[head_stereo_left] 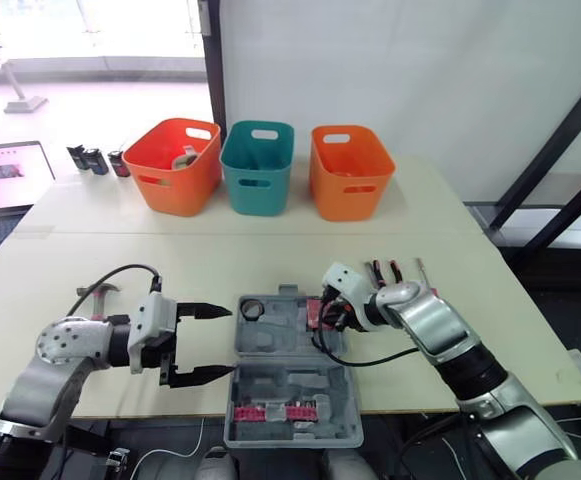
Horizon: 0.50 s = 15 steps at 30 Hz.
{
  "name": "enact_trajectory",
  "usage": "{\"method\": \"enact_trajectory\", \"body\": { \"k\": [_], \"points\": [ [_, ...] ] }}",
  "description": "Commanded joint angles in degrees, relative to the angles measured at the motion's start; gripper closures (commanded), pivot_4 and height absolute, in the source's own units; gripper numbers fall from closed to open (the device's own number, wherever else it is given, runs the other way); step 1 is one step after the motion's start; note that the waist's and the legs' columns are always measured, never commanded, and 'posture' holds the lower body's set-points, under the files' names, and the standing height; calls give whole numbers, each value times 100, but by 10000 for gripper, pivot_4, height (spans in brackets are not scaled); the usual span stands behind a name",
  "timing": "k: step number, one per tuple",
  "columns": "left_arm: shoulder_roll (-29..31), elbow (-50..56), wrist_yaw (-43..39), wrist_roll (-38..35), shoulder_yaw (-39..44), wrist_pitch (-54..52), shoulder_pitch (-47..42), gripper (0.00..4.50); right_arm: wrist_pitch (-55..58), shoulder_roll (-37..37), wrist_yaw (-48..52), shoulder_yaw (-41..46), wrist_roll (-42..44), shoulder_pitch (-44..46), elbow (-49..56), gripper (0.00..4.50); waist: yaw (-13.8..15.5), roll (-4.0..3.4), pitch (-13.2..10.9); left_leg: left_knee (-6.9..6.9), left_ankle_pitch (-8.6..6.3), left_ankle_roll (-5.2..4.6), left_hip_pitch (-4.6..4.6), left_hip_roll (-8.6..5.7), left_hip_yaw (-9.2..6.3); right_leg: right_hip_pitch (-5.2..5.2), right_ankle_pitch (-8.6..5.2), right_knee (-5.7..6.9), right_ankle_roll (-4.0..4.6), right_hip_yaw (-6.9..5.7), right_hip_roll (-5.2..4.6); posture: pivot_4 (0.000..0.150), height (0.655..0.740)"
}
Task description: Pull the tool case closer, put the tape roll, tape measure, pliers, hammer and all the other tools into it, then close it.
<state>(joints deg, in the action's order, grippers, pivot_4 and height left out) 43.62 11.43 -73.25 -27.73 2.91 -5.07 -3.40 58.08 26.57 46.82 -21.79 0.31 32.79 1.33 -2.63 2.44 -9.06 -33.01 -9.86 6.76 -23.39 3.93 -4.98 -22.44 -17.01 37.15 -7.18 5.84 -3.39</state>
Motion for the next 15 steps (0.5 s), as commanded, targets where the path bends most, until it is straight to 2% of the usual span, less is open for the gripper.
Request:
{"method": "enact_trajectory", "body": {
  "k": [1, 5, 8, 11, 15],
  "points": [
    [33, 65, 93, -48, 149, -35, 8, 0, -160, -28, -31, 333, 325, -240, 458, 33487, 1, -17, -10, 0, 0, 0, -3, 0, 1, -3, 0, 0, 0, 0, 0, 1500, 7400],
    [153, -165, 269, -98, 591, -110, 233, 0, -820, 313, -15, 1775, 877, -592, 1995, 33487, 3, -95, -87, -3, 1, -1, -42, 0, 6, -41, 2, 3, -1, 4, -1, 1500, 7400],
    [228, -256, 388, -155, 977, -161, 530, 0, -1133, 804, 211, 2489, 1180, -1201, 2511, 33487, 28, -100, -90, -9, 2, -3, -92, -1, 7, -90, 2, 11, -8, 6, 0, 1500, 7400],
    [402, -700, 418, -52, 1652, -18, 1055, 0, -1285, 1496, 525, 3621, 1397, -2241, 2609, 25077, 59, -92, -88, 0, -4, -12, -101, -1, 10, -86, -10, -4, -20, -1, -3, 1500, 7400],
    [665, -1715, 567, 268, 2388, 407, 1422, 0, -1711, 1828, 1004, 4934, 1788, -3508, 2221, 5498, 34, -97, -99, -2, -10, -21, -100, -1, 21, -90, -12, -4, -18, 0, -8, 1500, 7400]
  ]
}}
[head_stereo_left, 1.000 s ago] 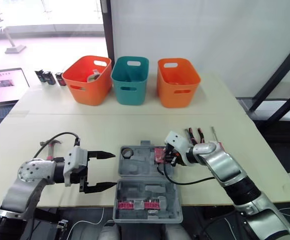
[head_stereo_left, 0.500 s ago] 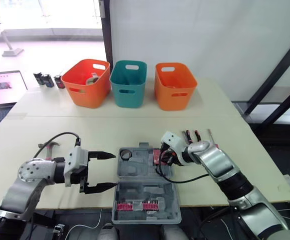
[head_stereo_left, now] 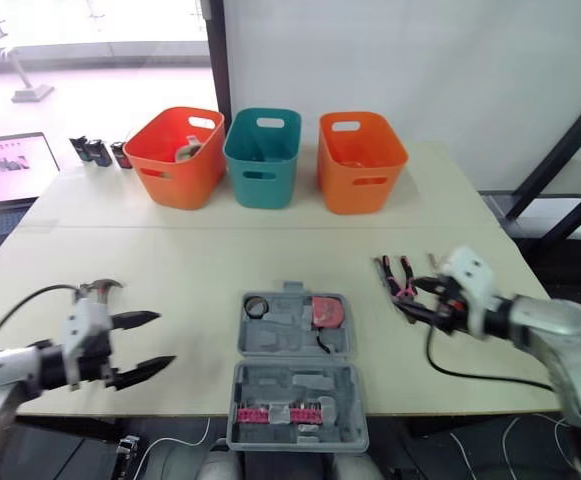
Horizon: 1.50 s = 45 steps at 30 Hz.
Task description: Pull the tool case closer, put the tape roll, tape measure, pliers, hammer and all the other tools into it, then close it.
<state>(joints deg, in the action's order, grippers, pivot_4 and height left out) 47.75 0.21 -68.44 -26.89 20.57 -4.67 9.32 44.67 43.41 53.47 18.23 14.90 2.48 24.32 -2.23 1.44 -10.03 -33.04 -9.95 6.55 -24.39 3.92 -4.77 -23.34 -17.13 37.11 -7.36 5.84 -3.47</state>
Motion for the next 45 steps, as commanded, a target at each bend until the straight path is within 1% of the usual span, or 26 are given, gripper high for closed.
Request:
{"method": "enact_trajectory", "body": {
  "k": [1, 3, 5, 9, 10, 12, 16, 18, 26, 32, 35, 37, 41, 43, 45],
  "points": [
    [327, -867, 84, 229, 795, 475, 216, 0, -567, 189, 392, 1173, 313, -757, -240, 256, -31, 6, -4, 0, 0, 0, 3, 0, 0, 1, 1, 1, 3, 0, 0, 1500, 7400],
    [461, -1328, 117, 229, 1107, 544, 288, 0, -1099, 257, 449, 1483, 184, -1210, -578, 256, -53, 14, -8, -5, -1, 1, 11, 0, 8, 3, 8, -1, 13, 1, -7, 1500, 7400],
    [592, -1783, 162, 317, 1325, 723, 344, 0, -1413, 277, 450, 1732, 206, -1456, -865, 256, -80, 20, -10, -20, -2, 4, 14, 0, 19, 2, 8, -6, 12, 5, -15, 1500, 7400],
    [816, -2858, 215, 495, 1603, 1199, 347, 0, -1880, 316, 495, 2001, 306, -1709, -1307, 256, -141, 18, -10, -18, -15, 25, 33, 0, 32, 5, 16, -62, 26, 6, -28, 1500, 7400],
    [864, -3115, 205, 535, 1621, 1350, 341, 0, -1939, 313, 504, 2008, 336, -1743, -1340, 256, -159, 19, -9, -13, -15, 25, 33, 0, 34, 11, 27, -77, 44, 6, -30, 1500, 7400],
    [900, -3433, 179, 554, 1620, 1538, 284, 0, -2013, 278, 515, 1971, 413, -1793, -1333, 256, -175, 22, -7, -6, -15, 26, 27, -1, 47, 11, 32, -91, 52, 7, -36, 1500, 7400],
    [909, -3636, 141, 540, 1540, 1726, 179, 0, -2131, 257, 434, 1814, 396, -1925, -1194, 256, -152, 26, -5, 5, -13, 22, 19, 0, 51, 12, 36, -90, 52, 10, -32, 1500, 7400],
    [887, -3623, 149, 533, 1508, 1747, 137, 0, -2003, 208, 334, 1806, 549, -1869, -1095, 256, -145, 25, -5, 10, -12, 21, 8, 2, 50, 9, 34, -81, 47, 10, -28, 1500, 7400],
    [795, -3525, 166, 557, 1353, 1752, -12, 0, -1977, 252, 216, 1793, 697, -1954, -1019, 256, -125, 27, -4, 1, -12, 21, 10, 2, 50, 14, 34, -79, 45, 11, -27, 1500, 7400],
    [539, -3003, 168, 513, 1013, 1576, -178, 0, -1413, 168, -113, 1756, 1059, -1990, -281, 256, -81, 25, -2, 2, -11, 21, 11, 2, 50, 16, 34, -78, 45, 12, -26, 1500, 7400],
    [186, -1996, 223, 409, 529, 1188, -267, 0, -743, 16, -733, 1440, 1243, -1785, 430, 256, -31, 25, -1, 0, -11, 20, 12, 2, 50, 19, 35, -77, 44, 12, -25, 1500, 7400],
    [64, -1577, 261, 377, 357, 987, -299, 0, -472, -52, -979, 1293, 1323, -1685, 729, 256, -20, 24, -1, -6, -9, 21, 12, 2, 49, 22, 35, -73, 44, 13, -23, 1500, 7400],
    [-190, -664, 388, 335, -72, 554, -364, 0, 25, -299, -1643, 768, 1327, -1451, 1310, 256, -13, 30, 2, -10, -9, 20, 11, 2, 45, 24, 36, -68, 42, 14, -20, 1500, 7400],
    [-333, -284, 422, 420, -440, 417, -428, 0, 332, -346, -1887, 237, 1284, -1332, 1532, 256, -15, 30, 2, -10, -8, 20, 11, 2, 45, 23, 36, -68, 41, 14, -20, 1500, 7400],
    [-449, -18, 420, 415, -703, 307, -485, 0, 400, -421, -2057, -171, 1240, -1153, 1620, 256, -16, 29, 3, -11, -8, 19, 11, 2, 45, 24, 37, -68, 40, 15, -19, 1500, 7400]
  ]
}}
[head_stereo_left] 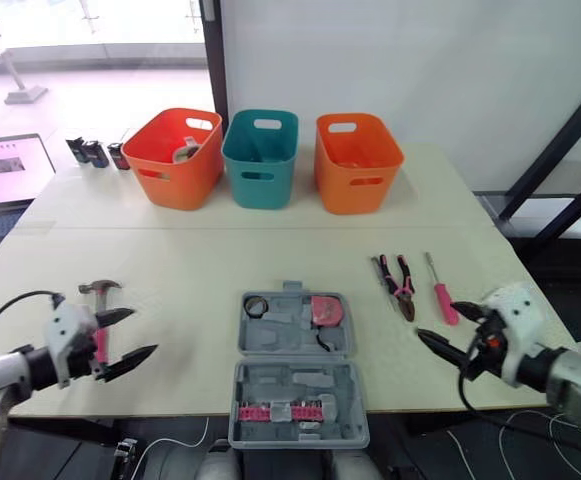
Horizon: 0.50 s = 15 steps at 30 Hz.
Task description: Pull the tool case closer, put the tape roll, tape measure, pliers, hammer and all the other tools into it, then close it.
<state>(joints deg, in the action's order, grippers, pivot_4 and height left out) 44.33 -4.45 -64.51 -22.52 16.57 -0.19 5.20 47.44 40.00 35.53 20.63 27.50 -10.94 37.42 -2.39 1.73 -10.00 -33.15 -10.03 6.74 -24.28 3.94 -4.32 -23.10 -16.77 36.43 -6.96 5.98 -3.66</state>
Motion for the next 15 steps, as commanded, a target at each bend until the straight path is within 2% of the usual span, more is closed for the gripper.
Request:
{"method": "enact_trajectory", "body": {
  "k": [1, 8, 15],
  "points": [
    [-154, 512, 49, -22, -377, -175, -114, 0, 125, -124, -322, -545, -32, 303, 295, 256, -10, 0, 0, -2, 0, 0, 0, 0, -1, 0, 3, 1, -4, 0, 1, 1500, 7400],
    [-332, 898, 128, -8, -836, -319, -373, 0, 366, -90, -866, -1400, -586, 1352, -528, 256, -6, 1, -1, -21, 2, -2, 1, 0, -1, 2, 11, 9, -17, 5, 4, 1500, 7400],
    [-399, 1671, 154, -97, -1192, -494, -406, 0, 643, -1075, -2121, -1756, -1210, 1951, -1197, 256, -2, 0, -1, -16, 2, -3, -3, 0, -3, -2, 9, 15, -24, 6, 6, 1500, 7400]
  ]
}}
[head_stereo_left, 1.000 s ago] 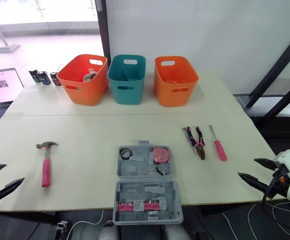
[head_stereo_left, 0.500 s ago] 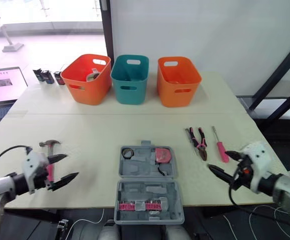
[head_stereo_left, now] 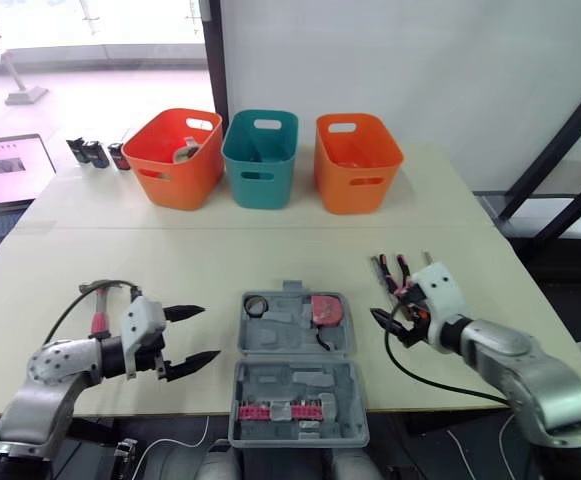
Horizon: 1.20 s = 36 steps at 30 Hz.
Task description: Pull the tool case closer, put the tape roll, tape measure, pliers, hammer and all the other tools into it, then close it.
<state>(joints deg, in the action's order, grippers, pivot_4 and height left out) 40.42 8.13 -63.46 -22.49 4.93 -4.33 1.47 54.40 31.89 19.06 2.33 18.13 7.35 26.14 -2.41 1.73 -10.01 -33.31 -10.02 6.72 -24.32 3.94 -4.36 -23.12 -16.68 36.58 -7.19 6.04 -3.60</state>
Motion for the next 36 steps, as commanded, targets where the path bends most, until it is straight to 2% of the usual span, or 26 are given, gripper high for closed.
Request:
{"method": "enact_trajectory", "body": {
  "k": [1, 6, 15, 23, 36],
  "points": [
    [-16, 549, 63, -144, -64, -142, -37, 0, -107, -438, -672, 133, -349, 162, -149, 256, 0, 0, 0, 1, 0, 0, 0, 0, -1, -1, -2, 5, -4, 0, 1, 1500, 7400],
    [-62, 1017, 159, -242, -216, -379, -32, 0, -274, -1096, -1321, 565, -551, 272, -553, 256, -10, -1, 0, -8, 0, 0, 6, 0, -3, -8, -8, 40, -10, 0, 2, 1500, 7400],
    [-79, 1033, 227, -205, -283, -399, -23, 0, -566, -1598, -1847, 871, -794, 653, -1459, 256, -34, -4, -2, -12, 1, -1, 13, 0, -4, -9, -9, 54, -11, 3, 5, 1500, 7400],
    [-77, 1045, 259, -201, -328, -360, -23, 0, -676, -1664, -1895, 788, -984, 805, -1989, 256, -15, -6, -3, -10, 1, -1, 10, 0, -4, -8, -11, 53, -15, 3, 5, 1500, 7400],
    [-45, 1132, 279, -213, -306, -382, 13, 0, -924, -1730, -1775, 843, -936, 864, -2299, 256, -26, -7, -4, -11, 1, -1, 12, 0, -4, -8, -11, 55, -15, 4, 5, 1500, 7400]
  ]
}}
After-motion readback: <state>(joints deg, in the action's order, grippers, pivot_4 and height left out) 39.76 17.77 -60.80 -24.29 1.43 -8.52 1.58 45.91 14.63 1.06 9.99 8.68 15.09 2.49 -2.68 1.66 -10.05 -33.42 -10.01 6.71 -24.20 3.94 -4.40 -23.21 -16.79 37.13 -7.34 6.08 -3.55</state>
